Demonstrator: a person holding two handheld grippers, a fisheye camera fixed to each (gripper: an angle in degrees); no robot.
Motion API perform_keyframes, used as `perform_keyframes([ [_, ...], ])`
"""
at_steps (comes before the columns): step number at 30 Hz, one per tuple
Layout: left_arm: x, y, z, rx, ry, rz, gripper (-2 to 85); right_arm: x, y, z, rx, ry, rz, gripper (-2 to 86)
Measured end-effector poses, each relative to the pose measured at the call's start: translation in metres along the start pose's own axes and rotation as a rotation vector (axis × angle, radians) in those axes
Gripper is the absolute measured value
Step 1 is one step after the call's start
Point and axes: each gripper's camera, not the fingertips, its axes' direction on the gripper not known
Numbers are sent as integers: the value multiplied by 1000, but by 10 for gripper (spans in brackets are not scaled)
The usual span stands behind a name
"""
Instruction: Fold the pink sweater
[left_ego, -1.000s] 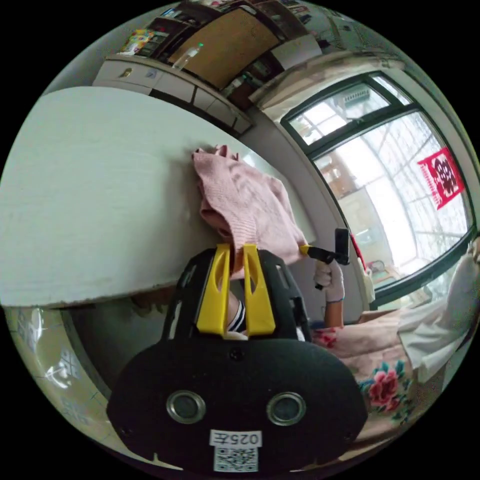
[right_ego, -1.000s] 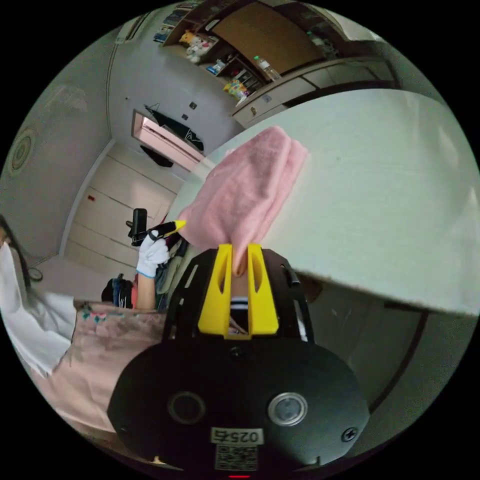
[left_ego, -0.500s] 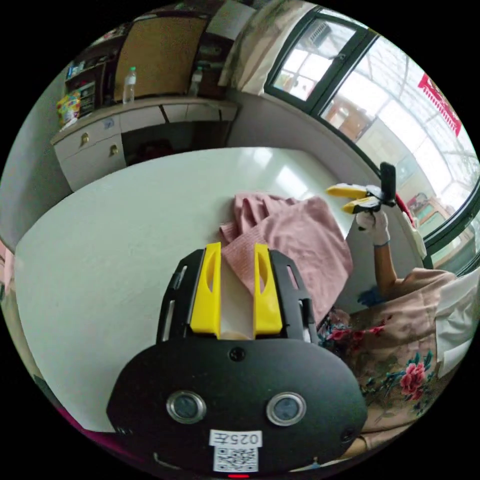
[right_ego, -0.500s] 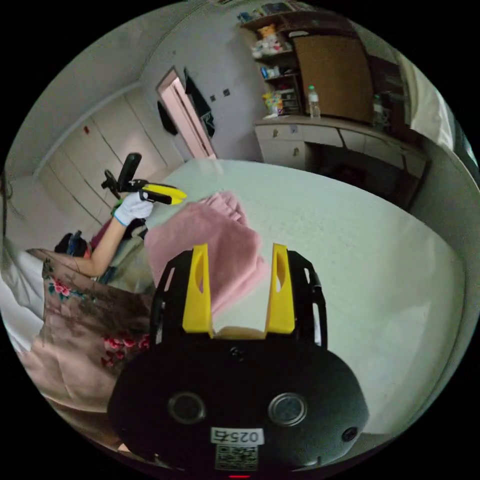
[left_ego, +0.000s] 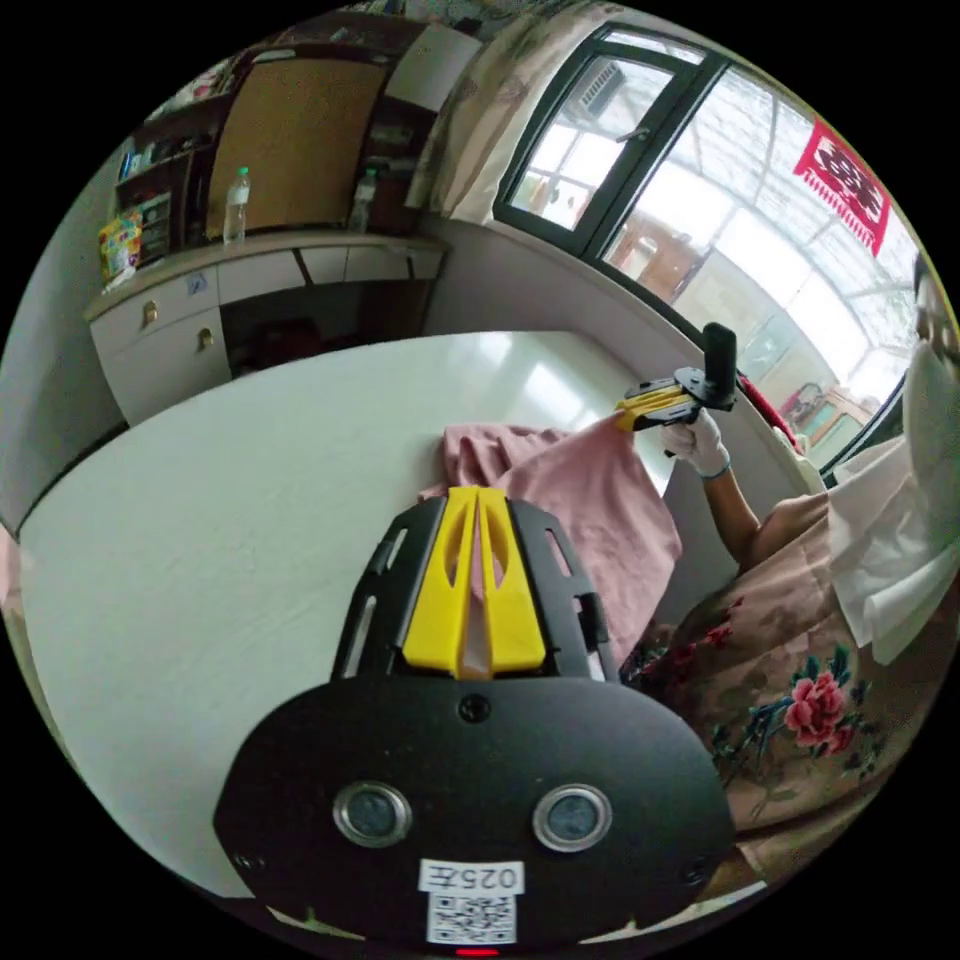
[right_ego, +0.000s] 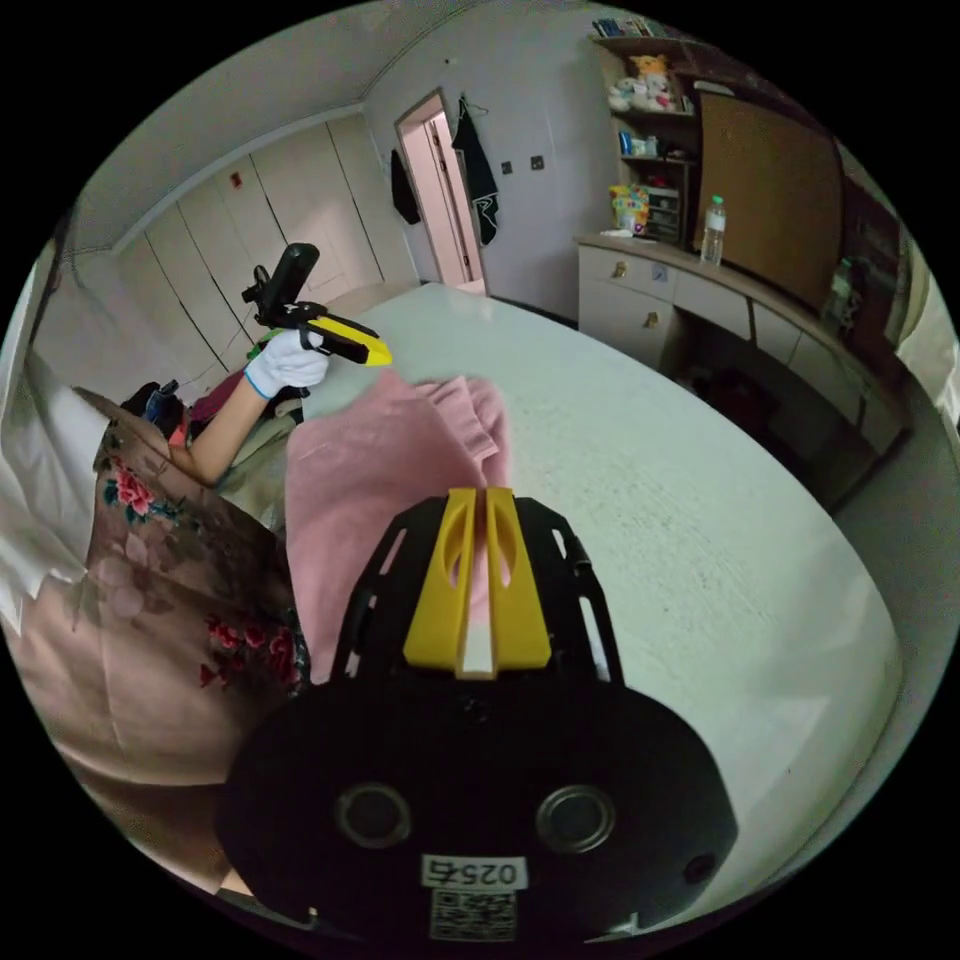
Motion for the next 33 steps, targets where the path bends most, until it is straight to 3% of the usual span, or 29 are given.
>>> perform_keyframes([
  [3, 15, 0, -14, 26, -48, 87, 3, -9, 11, -15, 55, 29, -11, -5],
  [7, 12, -6, 10, -58, -17, 119, 83, -5, 19, -10, 67, -5, 3, -5],
  [13, 0, -13, 57, -248, -42, 93, 47, 3, 25, -1, 67, -24, 27, -6],
  [19, 14, -4, 38, -190, -46, 77, 6, 8, 32, -11, 114, -76, 43, -5],
  [26, 78, 20, 6, 26, -323, 324, -8, 7, 33, -13, 129, -20, 77, -5],
  [28, 76, 17, 5, 105, -293, 309, -9, 8, 32, -12, 140, 4, 88, -5],
  [30, 61, 2, 9, 82, -198, 288, -10, 13, 30, -17, 191, 5, 98, -5],
  [33, 30, -28, 21, 31, -221, 231, -12, 30, 17, -19, 169, 85, 158, -5],
])
